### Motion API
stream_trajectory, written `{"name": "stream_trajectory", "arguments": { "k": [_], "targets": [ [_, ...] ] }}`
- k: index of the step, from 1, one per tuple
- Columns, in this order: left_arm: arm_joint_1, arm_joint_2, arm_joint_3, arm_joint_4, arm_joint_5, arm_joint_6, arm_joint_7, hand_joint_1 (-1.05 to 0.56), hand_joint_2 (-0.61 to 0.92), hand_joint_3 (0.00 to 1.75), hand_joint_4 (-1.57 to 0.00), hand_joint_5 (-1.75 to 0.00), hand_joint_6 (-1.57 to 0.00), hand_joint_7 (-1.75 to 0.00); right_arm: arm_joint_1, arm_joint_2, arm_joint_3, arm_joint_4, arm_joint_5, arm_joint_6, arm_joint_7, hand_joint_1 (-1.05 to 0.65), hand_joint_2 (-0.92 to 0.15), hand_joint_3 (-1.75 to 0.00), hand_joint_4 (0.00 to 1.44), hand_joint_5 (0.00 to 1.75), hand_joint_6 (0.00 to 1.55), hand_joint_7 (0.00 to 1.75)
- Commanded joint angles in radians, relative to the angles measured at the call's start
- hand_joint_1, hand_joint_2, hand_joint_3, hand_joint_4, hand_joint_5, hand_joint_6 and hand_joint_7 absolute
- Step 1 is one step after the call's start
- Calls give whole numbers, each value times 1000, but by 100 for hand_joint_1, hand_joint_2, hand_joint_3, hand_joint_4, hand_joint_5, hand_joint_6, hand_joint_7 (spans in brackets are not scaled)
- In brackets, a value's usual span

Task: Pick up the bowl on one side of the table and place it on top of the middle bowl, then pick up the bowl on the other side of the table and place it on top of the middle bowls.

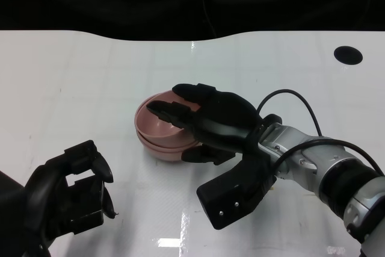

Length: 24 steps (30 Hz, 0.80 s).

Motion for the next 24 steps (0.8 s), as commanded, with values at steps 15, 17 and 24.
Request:
{"name": "stream_trajectory", "arguments": {
  "k": [15, 17, 24],
  "targets": [
    [-15, 15, 25, 22, -2, -4, 5, 21, 65, 131, -84, -175, -69, -175, 293, -304, -216, -532, 135, 3, 59, -48, -92, -47, 0, 0, 6, 2],
    [-17, 20, 25, 17, 7, 11, 13, 20, 65, 130, -84, -175, -69, -175, 345, -331, -253, -602, 158, 6, 74, -48, -92, -47, 0, 0, 8, 3],
    [-25, 24, 35, 30, -1, 13, 3, 21, 67, 130, -83, -175, -67, -175, 507, -337, -372, -715, 263, -67, 25, -37, -89, -39, 34, 13, 39, 9]
  ]
}}
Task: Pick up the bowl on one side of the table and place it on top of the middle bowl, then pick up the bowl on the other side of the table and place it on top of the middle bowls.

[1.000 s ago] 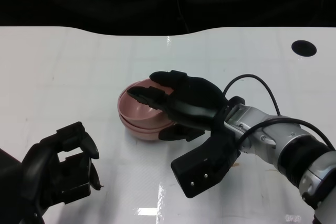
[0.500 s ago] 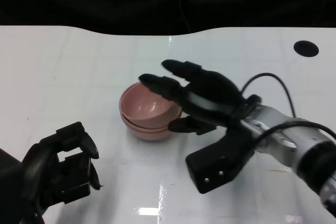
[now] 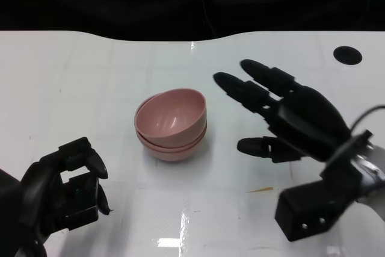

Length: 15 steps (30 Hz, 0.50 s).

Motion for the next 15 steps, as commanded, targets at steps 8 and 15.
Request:
{"name": "stream_trajectory", "arguments": {
  "k": [8, 15],
  "targets": [
    [5, 9, 34, -49, -14, 78, 46, 20, 73, 120, -79, -175, -65, -175, 285, 72, -184, -156, 402, -38, 82, -21, -91, -22, 126, 21, 113, 6],
    [5, 7, 66, -54, -47, 84, 37, 20, 74, 119, -78, -175, -64, -175, 458, 149, -289, -276, 763, 120, 279, -25, -92, -38, 107, 108, 130, 17]
  ]
}}
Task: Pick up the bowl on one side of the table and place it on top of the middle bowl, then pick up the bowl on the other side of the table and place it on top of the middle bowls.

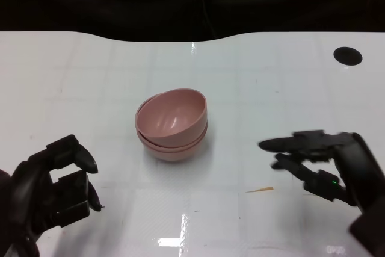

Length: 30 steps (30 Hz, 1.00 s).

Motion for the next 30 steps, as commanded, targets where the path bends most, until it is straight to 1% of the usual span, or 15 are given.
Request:
{"name": "stream_trajectory", "arguments": {
  "k": [1, 2, 3, 4, 5, 7, 11, 13, 15, 17, 20, 24, 28, 30],
  "targets": [
    [1, 7, 32, -3, -35, -6, -6, 20, 74, 120, -79, -175, -64, -175, 78, 35, -74, -36, 231, 97, 121, -24, -90, -50, 98, 135, 116, 52],
    [1, 8, 37, -1, -43, -9, -9, 20, 75, 120, -79, -175, -64, -175, 95, 44, -93, -34, 302, 122, 167, -24, -85, -61, 92, 151, 99, 89],
    [2, 9, 40, 2, -48, -16, -11, 20, 75, 120, -80, -175, -64, -175, 110, 55, -116, -17, 370, 135, 217, -24, -79, -73, 87, 163, 86, 116],
    [3, 10, 42, 6, -49, -22, -12, 20, 75, 120, -81, -175, -65, -175, 118, 64, -133, -3, 408, 141, 252, -24, -77, -77, 86, 167, 81, 125],
    [4, 10, 42, 8, -50, -29, -13, 21, 75, 121, -81, -175, -65, -175, 124, 75, -149, 7, 431, 144, 273, -24, -75, -79, 85, 169, 79, 129],
    [8, 12, 42, 10, -49, -41, -17, 21, 75, 121, -82, -175, -65, -175, 138, 94, -174, 10, 435, 144, 280, -25, -72, -80, 85, 171, 78, 132],
    [18, 11, 44, 5, -58, -53, -25, 21, 75, 122, -85, -175, -67, -175, 155, 128, -217, -3, 407, 120, 265, -27, -70, -82, 82, 174, 77, 135],
    [25, 11, 44, -1, -61, -58, -29, 22, 75, 122, -85, -175, -68, -175, 159, 139, -236, -10, 400, 111, 264, -26, -65, -89, 83, 169, 78, 133],
    [29, 10, 46, -7, -73, -51, -33, 22, 75, 123, -86, -175, -68, -175, 163, 154, -256, -15, 396, 102, 258, -26, -63, -92, 82, 168, 78, 133],
    [33, 5, 52, -19, -100, -31, -33, 21, 76, 124, -86, -175, -69, -175, 168, 173, -281, -25, 409, 99, 246, -21, -61, -93, 80, 166, 79, 131],
    [38, 5, 53, -23, -115, -29, -29, 21, 74, 127, -86, -175, -69, -175, 161, 193, -310, -12, 425, 88, 257, -16, -61, -94, 81, 166, 80, 128],
    [37, 4, 61, -8, -129, -48, -38, 20, 70, 132, -87, -175, -70, -175, 171, 208, -319, -7, 426, 103, 272, -15, -60, -94, 81, 167, 81, 132],
    [35, 3, 62, -6, -128, -48, -22, 19, 65, 138, -88, -175, -70, -175, 178, 214, -308, 4, 411, 86, 307, -15, -58, -97, 79, 173, 80, 132],
    [34, 1, 60, -5, -120, -53, -15, 20, 65, 139, -88, -175, -71, -175, 179, 215, -304, 3, 404, 94, 315, -18, -60, -89, 78, 174, 80, 131]
  ]
}}
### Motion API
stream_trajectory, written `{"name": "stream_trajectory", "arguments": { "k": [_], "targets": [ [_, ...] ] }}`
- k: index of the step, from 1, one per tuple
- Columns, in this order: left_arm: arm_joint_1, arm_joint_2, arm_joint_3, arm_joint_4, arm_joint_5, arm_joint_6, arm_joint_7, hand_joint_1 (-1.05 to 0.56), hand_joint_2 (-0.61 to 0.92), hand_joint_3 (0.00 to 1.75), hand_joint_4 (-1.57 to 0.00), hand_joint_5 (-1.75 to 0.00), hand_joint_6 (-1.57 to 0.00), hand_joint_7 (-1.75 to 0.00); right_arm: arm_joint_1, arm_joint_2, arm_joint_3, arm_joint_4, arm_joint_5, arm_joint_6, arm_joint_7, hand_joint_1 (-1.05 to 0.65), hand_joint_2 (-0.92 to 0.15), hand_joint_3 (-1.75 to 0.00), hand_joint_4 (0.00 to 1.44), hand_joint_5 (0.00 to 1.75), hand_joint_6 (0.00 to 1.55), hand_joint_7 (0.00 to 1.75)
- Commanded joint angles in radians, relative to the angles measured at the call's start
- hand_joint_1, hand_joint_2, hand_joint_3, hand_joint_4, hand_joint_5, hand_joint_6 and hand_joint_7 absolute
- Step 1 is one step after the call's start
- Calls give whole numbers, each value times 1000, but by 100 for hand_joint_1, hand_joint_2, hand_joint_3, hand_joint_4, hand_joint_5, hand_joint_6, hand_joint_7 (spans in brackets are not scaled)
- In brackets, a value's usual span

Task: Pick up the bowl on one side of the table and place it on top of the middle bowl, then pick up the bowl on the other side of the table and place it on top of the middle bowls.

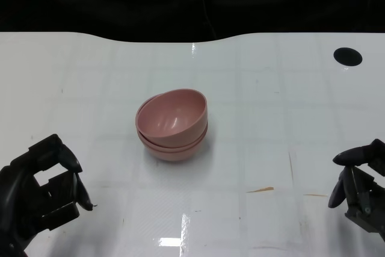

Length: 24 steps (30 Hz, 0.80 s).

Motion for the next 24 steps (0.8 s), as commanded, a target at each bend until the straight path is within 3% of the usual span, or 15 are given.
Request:
{"name": "stream_trajectory", "arguments": {
  "k": [1, 8, 24],
  "targets": [
    [-1, 3, 13, 1, 6, -19, 9, 20, 65, 139, -88, -175, -71, -175, 9, 1, -4, 3, -6, -3, 13, -20, -60, -86, 77, 174, 80, 132],
    [5, -5, 7, -16, 16, -7, 21, 20, 67, 136, -87, -175, -71, -175, 12, -1, -5, -2, -16, -8, 33, -21, -58, -93, 78, 175, 77, 137],
    [29, -14, 8, -69, -1, 29, 37, 23, 71, 133, -89, -175, -71, -175, 33, 3, -10, -19, -18, -10, 38, -20, -61, -89, 79, 175, 77, 138]
  ]
}}
